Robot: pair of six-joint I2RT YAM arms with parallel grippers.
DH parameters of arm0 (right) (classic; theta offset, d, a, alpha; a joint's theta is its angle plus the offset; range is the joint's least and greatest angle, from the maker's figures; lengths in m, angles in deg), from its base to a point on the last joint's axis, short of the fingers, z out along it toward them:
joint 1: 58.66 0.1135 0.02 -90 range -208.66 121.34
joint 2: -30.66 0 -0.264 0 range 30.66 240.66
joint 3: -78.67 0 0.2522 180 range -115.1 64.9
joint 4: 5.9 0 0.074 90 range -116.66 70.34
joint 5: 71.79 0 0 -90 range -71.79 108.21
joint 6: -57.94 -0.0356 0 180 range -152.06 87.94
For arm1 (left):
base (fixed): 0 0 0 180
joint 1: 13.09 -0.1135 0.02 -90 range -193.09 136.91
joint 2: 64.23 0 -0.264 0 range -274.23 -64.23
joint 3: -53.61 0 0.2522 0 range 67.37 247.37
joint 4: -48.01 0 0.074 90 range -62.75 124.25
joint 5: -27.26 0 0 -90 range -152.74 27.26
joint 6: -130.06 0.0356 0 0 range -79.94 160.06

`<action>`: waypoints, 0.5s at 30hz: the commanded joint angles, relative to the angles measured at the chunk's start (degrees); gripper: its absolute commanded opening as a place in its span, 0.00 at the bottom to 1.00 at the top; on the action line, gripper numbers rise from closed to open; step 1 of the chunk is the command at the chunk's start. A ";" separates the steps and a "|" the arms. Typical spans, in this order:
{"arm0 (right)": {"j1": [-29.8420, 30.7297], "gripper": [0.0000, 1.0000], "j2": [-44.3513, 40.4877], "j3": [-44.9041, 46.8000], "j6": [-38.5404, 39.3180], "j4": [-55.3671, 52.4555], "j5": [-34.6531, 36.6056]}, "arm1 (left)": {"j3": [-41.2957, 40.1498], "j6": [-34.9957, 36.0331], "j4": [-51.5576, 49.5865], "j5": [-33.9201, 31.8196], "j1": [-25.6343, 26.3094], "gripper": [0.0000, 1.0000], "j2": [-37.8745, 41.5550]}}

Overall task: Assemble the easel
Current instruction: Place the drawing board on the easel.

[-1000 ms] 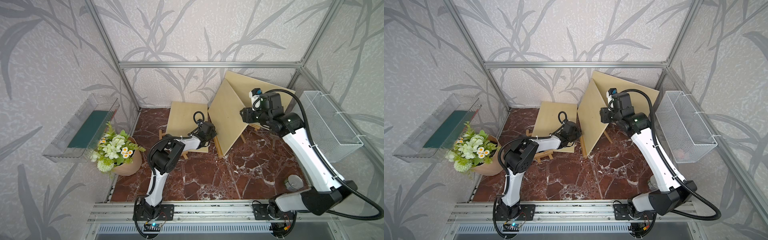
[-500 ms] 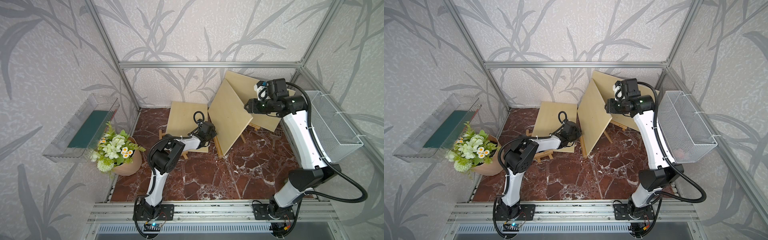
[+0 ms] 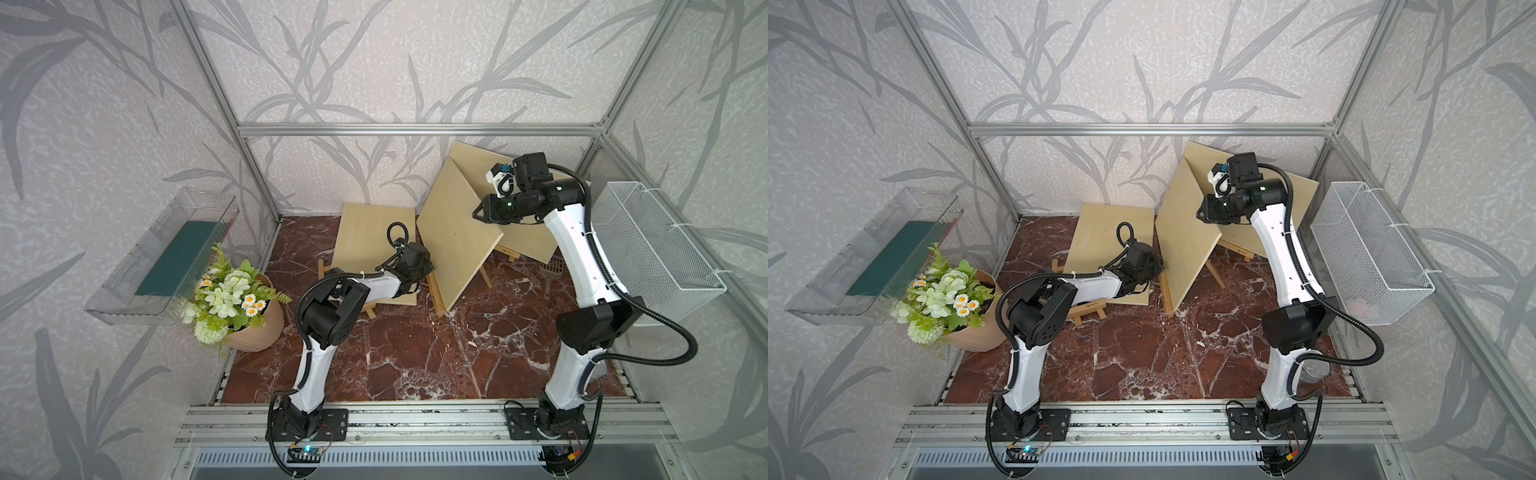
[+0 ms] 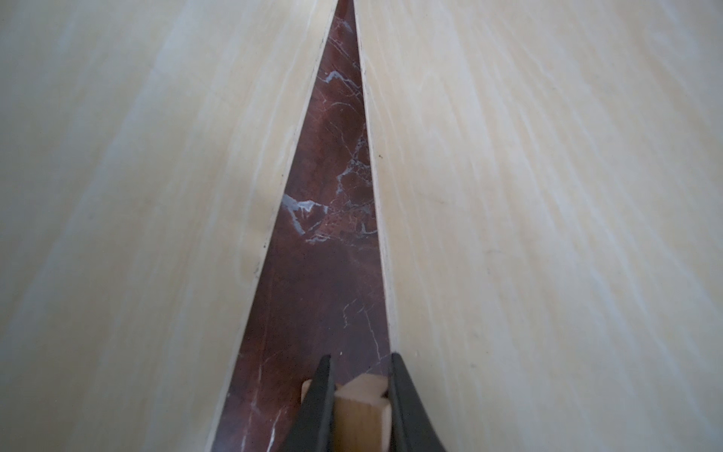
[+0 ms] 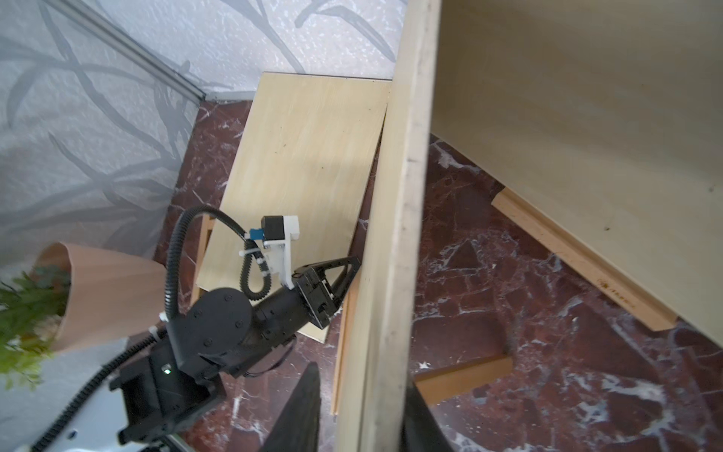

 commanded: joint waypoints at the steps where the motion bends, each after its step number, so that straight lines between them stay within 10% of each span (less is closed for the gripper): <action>1: 0.17 0.16 -0.08 -2.33 2.09 -2.30 -2.49 | -0.01 1.14 -4.02 -0.35 0.13 0.00 -3.53; 15: 2.93 0.00 -15.99 13.70 5.56 0.90 -0.65 | -0.22 1.94 -5.30 -2.76 0.13 0.00 -2.94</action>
